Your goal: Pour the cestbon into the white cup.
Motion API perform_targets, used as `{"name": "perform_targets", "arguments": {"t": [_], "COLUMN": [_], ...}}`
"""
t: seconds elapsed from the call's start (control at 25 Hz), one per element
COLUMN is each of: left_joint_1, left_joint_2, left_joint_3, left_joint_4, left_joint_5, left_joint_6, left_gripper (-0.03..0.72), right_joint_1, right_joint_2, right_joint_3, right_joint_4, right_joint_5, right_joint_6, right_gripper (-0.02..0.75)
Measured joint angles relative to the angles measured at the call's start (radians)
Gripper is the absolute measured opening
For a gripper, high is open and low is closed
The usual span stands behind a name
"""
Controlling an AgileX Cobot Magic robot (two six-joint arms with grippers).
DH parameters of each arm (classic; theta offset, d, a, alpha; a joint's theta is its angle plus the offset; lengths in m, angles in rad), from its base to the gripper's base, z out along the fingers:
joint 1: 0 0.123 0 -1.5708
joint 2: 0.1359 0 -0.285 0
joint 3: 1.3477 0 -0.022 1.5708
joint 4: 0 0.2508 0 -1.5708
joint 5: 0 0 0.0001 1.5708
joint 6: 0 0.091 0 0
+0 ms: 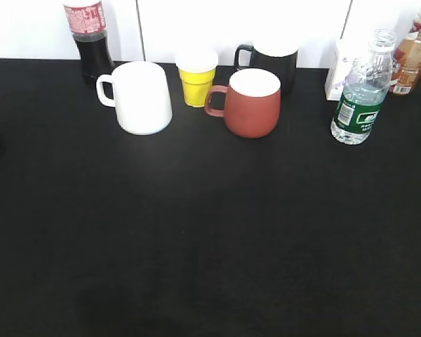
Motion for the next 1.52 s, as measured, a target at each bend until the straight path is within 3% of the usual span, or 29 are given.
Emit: {"name": "perform_targets", "arguments": {"t": [0.16, 0.68, 0.92, 1.2, 1.52], "left_joint_1": [-0.001, 0.009, 0.275, 0.483, 0.505], "left_joint_2": [-0.036, -0.037, -0.037, -0.037, -0.057], "left_joint_3": [0.063, 0.092, 0.093, 0.093, 0.093], "left_joint_4": [-0.041, -0.081, -0.081, -0.081, -0.083], "left_joint_5": [-0.006, -0.021, -0.021, -0.021, -0.021], "left_joint_6": [0.031, 0.06, 0.06, 0.06, 0.06], "left_gripper": [0.283, 0.281, 0.281, 0.279, 0.24], "right_joint_1": [0.0, -0.003, -0.171, -0.187, -0.187], "right_joint_2": [-0.002, -0.002, -0.002, -0.002, -0.003], "right_joint_3": [0.108, 0.116, 0.116, 0.116, 0.117], "right_joint_4": [-0.037, -0.035, -0.031, -0.03, -0.024], "right_joint_5": [-0.11, -0.13, -0.131, -0.131, -0.131], "right_joint_6": [0.014, 0.019, 0.02, 0.02, 0.02], "right_gripper": [0.554, 0.554, 0.554, 0.554, 0.554]}}
